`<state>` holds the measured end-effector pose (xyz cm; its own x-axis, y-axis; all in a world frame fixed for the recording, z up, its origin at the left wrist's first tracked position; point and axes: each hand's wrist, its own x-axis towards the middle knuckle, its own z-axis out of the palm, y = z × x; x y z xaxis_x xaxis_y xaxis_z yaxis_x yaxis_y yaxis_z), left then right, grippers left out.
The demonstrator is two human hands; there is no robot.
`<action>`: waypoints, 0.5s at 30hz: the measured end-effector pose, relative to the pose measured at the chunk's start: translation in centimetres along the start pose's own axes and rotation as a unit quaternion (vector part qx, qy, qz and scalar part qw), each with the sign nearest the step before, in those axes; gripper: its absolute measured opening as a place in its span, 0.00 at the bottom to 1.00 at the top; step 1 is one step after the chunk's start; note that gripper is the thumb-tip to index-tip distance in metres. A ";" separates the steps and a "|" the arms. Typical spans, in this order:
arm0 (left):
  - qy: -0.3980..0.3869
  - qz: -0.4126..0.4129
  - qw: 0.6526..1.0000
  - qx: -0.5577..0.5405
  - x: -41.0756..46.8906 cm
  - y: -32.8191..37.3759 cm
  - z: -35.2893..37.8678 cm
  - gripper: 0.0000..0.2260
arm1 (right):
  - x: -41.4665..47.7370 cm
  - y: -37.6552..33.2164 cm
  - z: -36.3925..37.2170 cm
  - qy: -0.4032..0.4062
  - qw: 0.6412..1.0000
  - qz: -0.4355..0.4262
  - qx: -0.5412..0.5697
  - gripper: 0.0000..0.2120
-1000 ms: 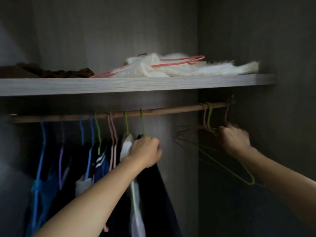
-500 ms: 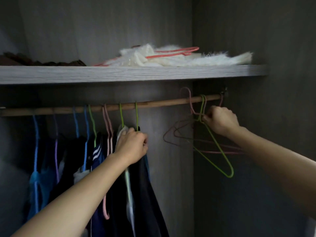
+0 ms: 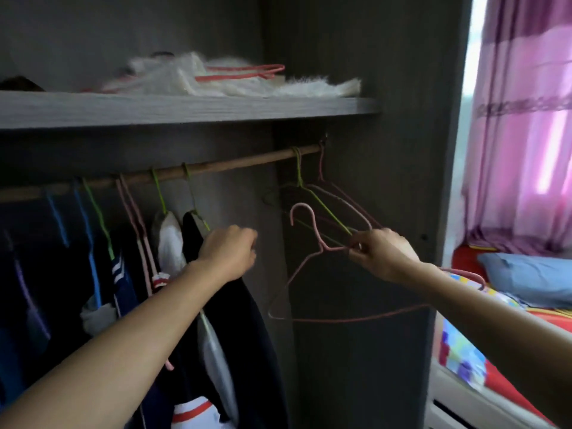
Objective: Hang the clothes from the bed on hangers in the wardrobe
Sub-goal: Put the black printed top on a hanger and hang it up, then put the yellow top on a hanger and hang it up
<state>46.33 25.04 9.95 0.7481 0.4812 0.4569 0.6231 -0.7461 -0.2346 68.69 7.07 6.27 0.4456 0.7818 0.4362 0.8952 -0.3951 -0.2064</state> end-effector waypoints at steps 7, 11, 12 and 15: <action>-0.053 0.081 0.992 -0.077 0.2 11.1 -0.4 0.08 | -8.2 8.7 -4.3 -0.065 0.997 0.026 -0.036 0.06; -0.070 0.122 0.985 -0.105 0.4 19.9 -0.9 0.07 | -14.3 16.8 -7.2 -0.072 0.994 0.084 -0.008 0.04; -0.071 0.129 0.983 -0.112 0.5 22.3 -0.9 0.07 | -16.1 18.9 -8.1 -0.073 0.992 0.101 -0.011 0.04; -0.089 0.149 0.974 -0.143 1.0 29.9 -0.7 0.08 | -21.4 25.3 -11.1 -0.064 0.986 0.155 -0.022 0.05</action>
<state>65.52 2.87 3.99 0.9294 0.2774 0.2435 0.3030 -0.9501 -0.0740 81.66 -24.99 1.47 0.6976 0.6738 0.2435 0.7160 -0.6430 -0.2720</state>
